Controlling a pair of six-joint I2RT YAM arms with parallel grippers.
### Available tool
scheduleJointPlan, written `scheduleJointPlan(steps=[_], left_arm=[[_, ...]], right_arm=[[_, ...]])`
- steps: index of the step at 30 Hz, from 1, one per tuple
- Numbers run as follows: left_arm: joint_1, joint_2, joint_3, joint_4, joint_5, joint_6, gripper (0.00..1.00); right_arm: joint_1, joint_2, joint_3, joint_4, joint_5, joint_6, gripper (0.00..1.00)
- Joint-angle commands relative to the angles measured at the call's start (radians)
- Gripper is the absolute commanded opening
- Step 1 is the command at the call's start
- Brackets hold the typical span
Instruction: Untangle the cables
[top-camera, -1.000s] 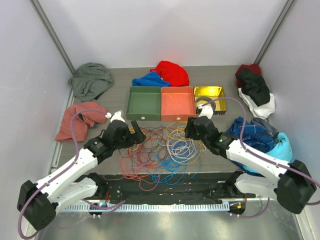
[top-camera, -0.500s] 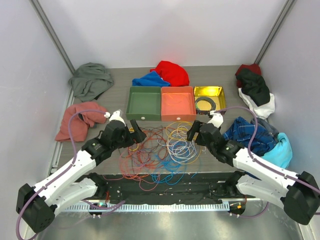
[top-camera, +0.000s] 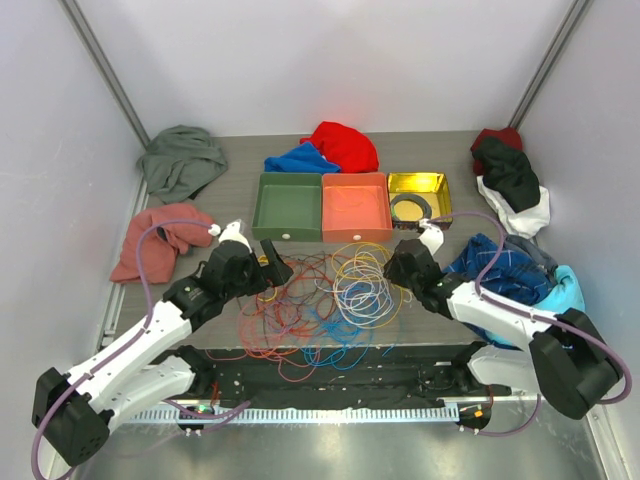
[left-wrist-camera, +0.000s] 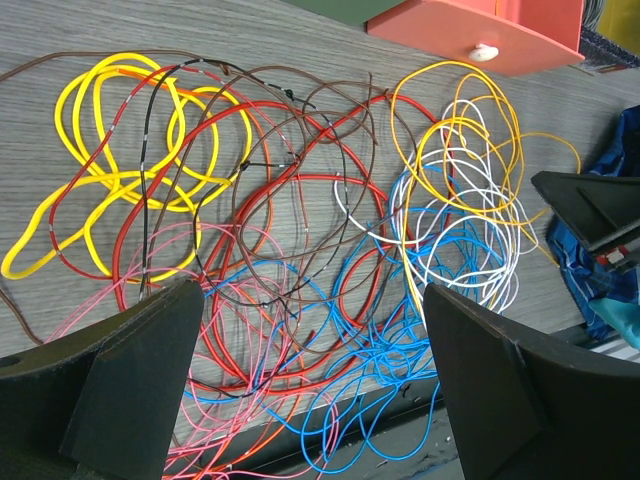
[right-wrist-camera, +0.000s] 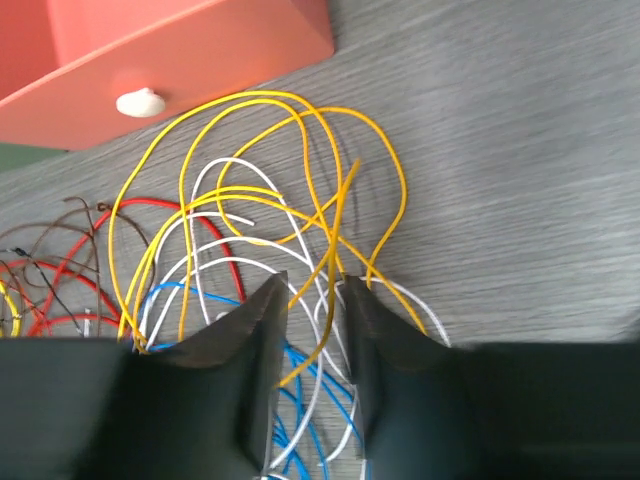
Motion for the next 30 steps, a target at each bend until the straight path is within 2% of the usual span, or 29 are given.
scheduleJointPlan(steps=[1, 3, 5, 10, 14, 21, 30], left_arm=[[-0.003, -0.011, 0.003, 0.026, -0.001, 0.004, 0.97], [-0.003, -0.024, 0.005, 0.018, -0.013, 0.007, 0.97], [-0.003, -0.039, 0.004, 0.017, -0.021, 0.007, 0.97], [-0.003, -0.086, 0.002, 0.017, -0.048, 0.013, 0.97], [-0.004, -0.138, 0.007, 0.020, -0.074, 0.007, 0.97], [-0.003, -0.221, 0.039, 0.011, -0.088, 0.042, 0.97], [-0.003, -0.301, 0.036, -0.032, -0.102, 0.034, 0.97]], right_arm=[[-0.006, 0.002, 0.033, 0.107, -0.024, -0.004, 0.23], [0.003, -0.071, 0.036, 0.116, -0.005, -0.026, 0.08], [0.034, -0.124, 0.074, 0.084, 0.033, -0.056, 0.01], [0.130, -0.227, 0.296, -0.094, 0.128, -0.167, 0.01], [0.181, -0.218, 0.481, -0.181, 0.151, -0.247, 0.01], [0.210, -0.130, 0.792, -0.292, 0.076, -0.320, 0.01], [0.215, 0.055, 1.232, -0.355, 0.067, -0.417, 0.01]])
